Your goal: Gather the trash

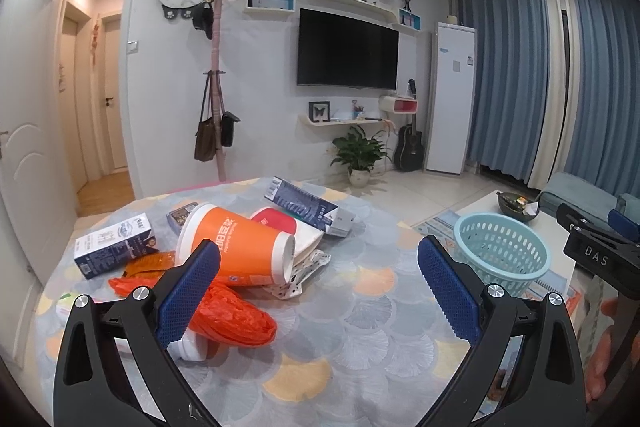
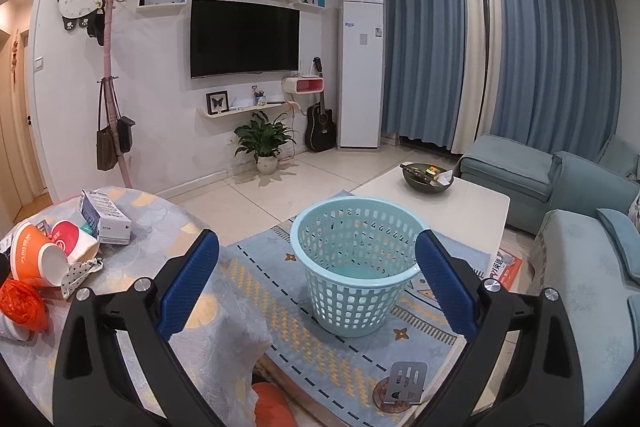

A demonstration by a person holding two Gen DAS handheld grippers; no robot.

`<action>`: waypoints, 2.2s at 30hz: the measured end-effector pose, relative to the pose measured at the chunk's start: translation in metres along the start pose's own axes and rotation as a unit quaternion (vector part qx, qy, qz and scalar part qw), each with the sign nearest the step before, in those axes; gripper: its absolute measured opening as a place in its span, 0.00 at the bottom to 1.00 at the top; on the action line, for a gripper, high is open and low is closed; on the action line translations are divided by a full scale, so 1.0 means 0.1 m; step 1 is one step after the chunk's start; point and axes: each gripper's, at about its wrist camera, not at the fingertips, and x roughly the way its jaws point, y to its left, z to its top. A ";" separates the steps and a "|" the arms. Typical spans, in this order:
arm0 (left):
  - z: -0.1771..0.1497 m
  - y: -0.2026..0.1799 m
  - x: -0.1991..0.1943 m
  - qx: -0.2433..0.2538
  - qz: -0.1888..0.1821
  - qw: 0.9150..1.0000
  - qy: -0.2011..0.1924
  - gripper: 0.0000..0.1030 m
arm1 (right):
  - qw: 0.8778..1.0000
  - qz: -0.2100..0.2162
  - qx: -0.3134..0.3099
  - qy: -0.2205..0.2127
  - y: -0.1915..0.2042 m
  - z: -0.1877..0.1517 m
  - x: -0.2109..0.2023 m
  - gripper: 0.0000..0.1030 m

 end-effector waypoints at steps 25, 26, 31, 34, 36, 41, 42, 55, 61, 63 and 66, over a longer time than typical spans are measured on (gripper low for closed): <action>-0.02 -0.01 -0.02 -0.009 -0.009 1.000 0.002 0.93 | 1.000 0.016 -0.010 0.007 0.09 -0.04 -0.03 0.84; -0.03 0.00 -0.03 -0.011 -0.009 1.000 0.002 0.93 | 1.000 0.022 -0.012 0.007 0.11 -0.04 -0.05 0.84; -0.04 0.22 -0.09 -0.018 0.001 1.000 0.005 0.93 | 0.999 0.043 -0.024 0.008 0.26 -0.04 -0.09 0.79; 0.00 0.47 -0.13 -0.020 0.023 1.000 0.006 0.93 | 0.997 0.062 -0.035 0.016 0.40 -0.05 -0.09 0.73; 0.02 0.66 -0.16 -0.021 0.045 0.999 0.004 0.93 | 0.996 0.075 -0.043 0.022 0.50 -0.06 -0.09 0.68; 0.12 1.32 -0.15 -0.027 0.113 0.993 0.016 0.93 | 0.989 0.126 -0.064 0.045 0.85 -0.13 -0.11 0.60; 0.13 1.50 -0.11 -0.023 0.132 0.991 0.025 0.93 | 0.987 0.137 -0.069 0.050 0.92 -0.14 -0.11 0.59; 0.13 2.78 0.73 -0.007 0.029 0.988 0.150 0.93 | 0.954 0.260 -0.121 0.085 1.92 -0.14 -0.16 0.55; 0.06 2.93 1.21 0.025 0.003 0.978 0.206 0.93 | 0.949 0.263 -0.143 0.097 2.11 -0.17 -0.13 0.55; 0.05 2.94 1.30 0.034 -0.006 0.974 0.222 0.93 | 0.947 0.268 -0.147 0.103 2.16 -0.18 -0.10 0.55; 0.02 2.89 1.39 0.059 -0.010 0.968 0.243 0.93 | 0.940 0.285 -0.153 0.112 2.23 -0.22 -0.09 0.55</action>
